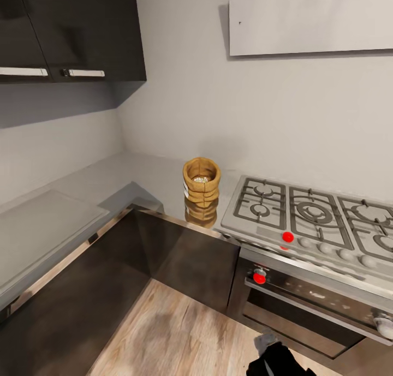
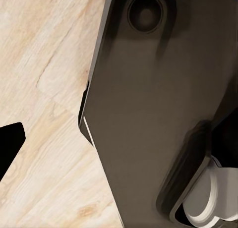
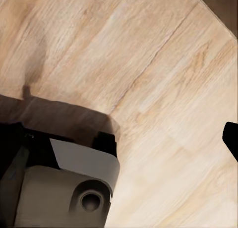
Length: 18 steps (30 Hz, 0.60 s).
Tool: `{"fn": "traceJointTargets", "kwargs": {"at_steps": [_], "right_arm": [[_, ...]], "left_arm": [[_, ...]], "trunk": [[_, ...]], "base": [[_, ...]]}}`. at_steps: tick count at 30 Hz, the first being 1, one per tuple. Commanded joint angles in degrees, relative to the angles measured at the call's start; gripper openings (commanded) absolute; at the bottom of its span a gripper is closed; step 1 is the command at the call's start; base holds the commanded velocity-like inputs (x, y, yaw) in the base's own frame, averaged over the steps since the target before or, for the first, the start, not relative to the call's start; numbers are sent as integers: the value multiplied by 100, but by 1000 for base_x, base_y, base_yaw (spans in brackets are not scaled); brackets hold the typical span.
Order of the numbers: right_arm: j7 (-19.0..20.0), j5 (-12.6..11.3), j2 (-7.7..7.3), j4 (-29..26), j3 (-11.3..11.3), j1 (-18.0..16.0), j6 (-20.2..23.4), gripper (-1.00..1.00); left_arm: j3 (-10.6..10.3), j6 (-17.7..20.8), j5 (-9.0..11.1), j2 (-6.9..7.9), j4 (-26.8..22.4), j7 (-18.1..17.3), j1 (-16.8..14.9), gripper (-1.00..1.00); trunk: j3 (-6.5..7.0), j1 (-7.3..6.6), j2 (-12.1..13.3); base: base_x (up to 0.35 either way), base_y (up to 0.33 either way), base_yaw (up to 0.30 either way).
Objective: In the kitchen, take the popcorn bag from the countertop, put it into the microwave, and heat it until the popcorn is cooked so the cooked popcorn ends up inside the bag.
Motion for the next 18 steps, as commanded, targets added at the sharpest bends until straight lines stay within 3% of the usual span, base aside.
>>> {"fn": "traceJointTargets", "kwargs": {"at_steps": [1, 4, 8, 11, 14, 15, 18], "right_arm": [[105, 76, 80, -19, 11, -99, 177, 100], [207, 93, 535, -136, 35, -479, 722, 100], [218, 89, 884, -1034, 96, -588, 1516, 100], [219, 84, 888, -1845, 411, -597, 2026, 100], [217, 66, 888, -2394, 537, -829, 2402, 100], [217, 55, 888, -2439, 547, -951, 2402, 100], [224, 16, 888, -2515, 560, -1762, 2402, 100]], "left_arm": [[29, -9, -1, -1, -8, 4, 2, 100], [29, -7, -1, -2, -8, 4, 3, 100], [29, -6, -1, -3, -8, 4, 2, 100], [29, -6, -2, -4, -8, 4, 4, 100], [28, -6, -1, -4, -8, 4, 3, 100], [27, -6, -1, -4, -8, 4, 3, 100], [28, -6, -1, -4, -8, 4, 2, 100]], "trunk": [[-6, 0, -4], [-6, 0, -4], [-6, 0, -4], [-6, 0, -4], [-6, 0, -4], [-6, 0, -4], [-6, 0, -4]], "base": [[0, 0, 0], [0, 0, 0], [0, 0, 0], [0, 0, 0], [0, 0, 0], [0, 0, 0], [0, 0, 0]]}}
